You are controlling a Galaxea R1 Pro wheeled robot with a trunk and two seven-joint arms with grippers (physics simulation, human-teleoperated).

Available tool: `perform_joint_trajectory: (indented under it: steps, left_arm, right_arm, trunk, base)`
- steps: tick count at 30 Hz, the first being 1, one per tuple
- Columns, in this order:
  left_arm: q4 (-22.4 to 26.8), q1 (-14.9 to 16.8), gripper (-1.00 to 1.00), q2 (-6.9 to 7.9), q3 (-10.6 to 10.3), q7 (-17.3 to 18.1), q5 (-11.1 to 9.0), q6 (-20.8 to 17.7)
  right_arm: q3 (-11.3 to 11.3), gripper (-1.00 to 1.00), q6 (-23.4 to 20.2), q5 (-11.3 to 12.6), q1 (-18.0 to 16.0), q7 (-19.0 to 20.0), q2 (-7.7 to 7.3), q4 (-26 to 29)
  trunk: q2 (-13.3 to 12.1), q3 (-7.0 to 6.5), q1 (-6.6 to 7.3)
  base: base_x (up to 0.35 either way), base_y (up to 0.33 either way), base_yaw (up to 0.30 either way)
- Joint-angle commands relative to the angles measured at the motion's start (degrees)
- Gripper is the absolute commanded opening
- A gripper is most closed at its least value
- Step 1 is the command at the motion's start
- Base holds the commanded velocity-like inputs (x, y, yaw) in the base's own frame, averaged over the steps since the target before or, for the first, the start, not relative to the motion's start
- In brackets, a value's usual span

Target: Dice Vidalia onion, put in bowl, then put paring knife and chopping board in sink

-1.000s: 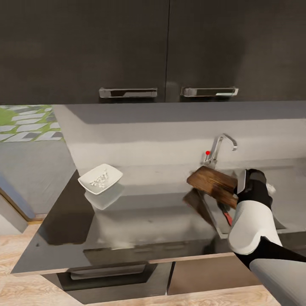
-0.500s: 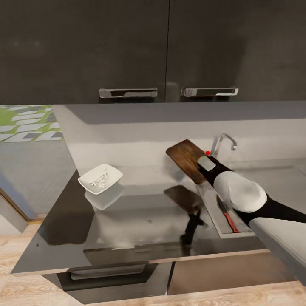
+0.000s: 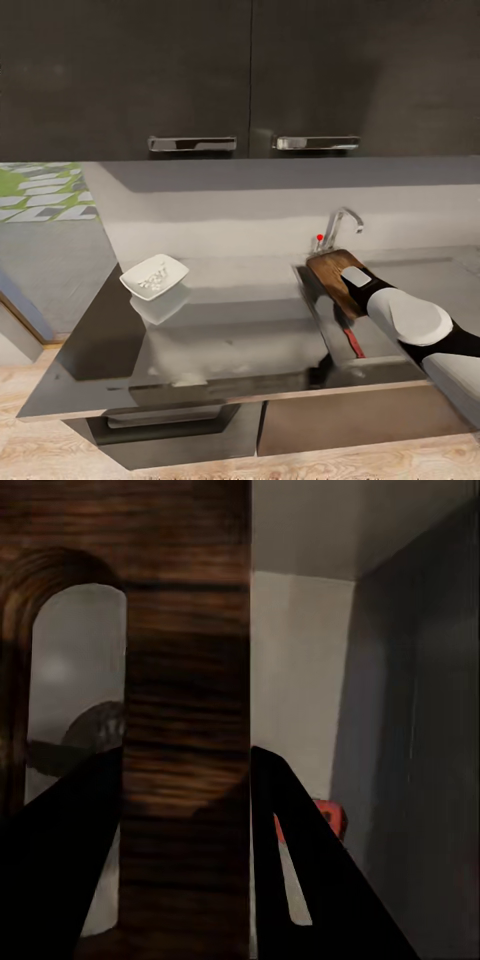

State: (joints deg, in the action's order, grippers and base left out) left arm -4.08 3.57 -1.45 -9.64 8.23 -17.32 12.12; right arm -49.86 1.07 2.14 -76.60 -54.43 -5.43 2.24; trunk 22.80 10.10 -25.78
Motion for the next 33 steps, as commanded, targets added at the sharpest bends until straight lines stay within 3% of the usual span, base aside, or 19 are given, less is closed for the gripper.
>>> perform_joint_trajectory:
  steps: [1,5,6,7,9,10,12,13,16,27,30,33]
  left_arm:
    - [-0.31,0.13,1.0,-0.01,-0.46,0.3,-0.61,0.45]
    - [-0.31,0.13,1.0,-0.01,-0.46,0.3,-0.61,0.45]
    - [-0.31,0.13,1.0,0.01,-0.46,0.3,-0.61,0.45]
    - [-0.31,0.13,1.0,0.04,-0.46,0.3,-0.61,0.45]
    - [-0.31,0.13,1.0,0.02,-0.46,0.3,-0.61,0.45]
    - [-0.31,0.13,1.0,0.01,-0.46,0.3,-0.61,0.45]
    - [-0.31,0.13,1.0,0.02,-0.46,0.3,-0.61,0.45]
    - [-0.31,0.13,1.0,0.04,-0.46,0.3,-0.61,0.45]
    - [-0.31,0.13,1.0,0.12,-0.46,0.3,-0.61,0.45]
    - [-0.31,0.13,1.0,0.13,-0.46,0.3,-0.61,0.45]
    - [-0.23,0.13,1.0,1.99,-0.38,0.23,-0.69,0.45]
    - [-0.23,0.13,1.0,2.33,-0.37,0.21,-0.69,0.45]
  right_arm:
    - [0.9,-1.0,0.11,-0.04,0.05,-0.07,-0.09,-0.04]
    - [0.96,-1.0,0.25,0.13,0.31,0.02,0.95,-0.73]
    - [0.88,-1.0,0.26,0.21,0.31,-0.12,2.59,-0.68]
    - [0.76,-1.0,0.32,0.51,0.31,-0.15,2.84,-0.66]
    - [0.65,-1.0,0.54,1.87,0.39,-1.84,2.57,-0.58]
    - [0.57,-1.0,1.7,4.85,0.39,-2.91,2.46,-0.55]
    - [0.44,-1.0,2.18,6.38,0.4,-4.88,0.59,-0.46]
    - [0.46,-1.0,2.18,6.44,0.4,-5.22,-0.05,-0.48]
    - [0.46,-1.0,2.25,6.61,0.4,-5.68,-0.11,-0.48]
    - [0.64,-1.0,3.24,6.61,0.92,-5.25,1.29,-0.66]
    - [0.64,-1.0,3.24,6.58,0.92,-5.25,1.3,-0.66]
    - [0.64,-1.0,3.24,6.58,0.92,-5.25,1.3,-0.66]
  trunk:
    - [0.13,0.11,-0.01]
    - [0.13,0.11,-0.01]
    - [0.13,0.19,-0.01]
    - [0.13,0.28,-0.01]
    - [0.13,0.46,-0.01]
    - [0.13,0.56,-0.01]
    - [0.13,0.74,-0.01]
    - [0.13,0.83,-0.01]
    - [0.13,1.11,-0.01]
    - [0.13,2.12,-0.01]
    - [0.13,2.4,-0.01]
    - [0.13,2.67,-0.01]
  base:
    - [-0.155,-0.126,0.0]
    - [-0.097,-0.01,0.0]
    - [-0.078,0.0,0.0]
    - [-0.016,0.0,0.0]
    - [-0.002,0.0,0.0]
    - [0.0,0.0,0.0]
    - [0.0,0.0,0.0]
    - [0.0,0.0,0.0]
    - [0.0,-0.084,0.0]
    - [0.025,-0.048,0.0]
    - [0.093,-0.07,0.0]
    - [0.002,-0.002,0.0]
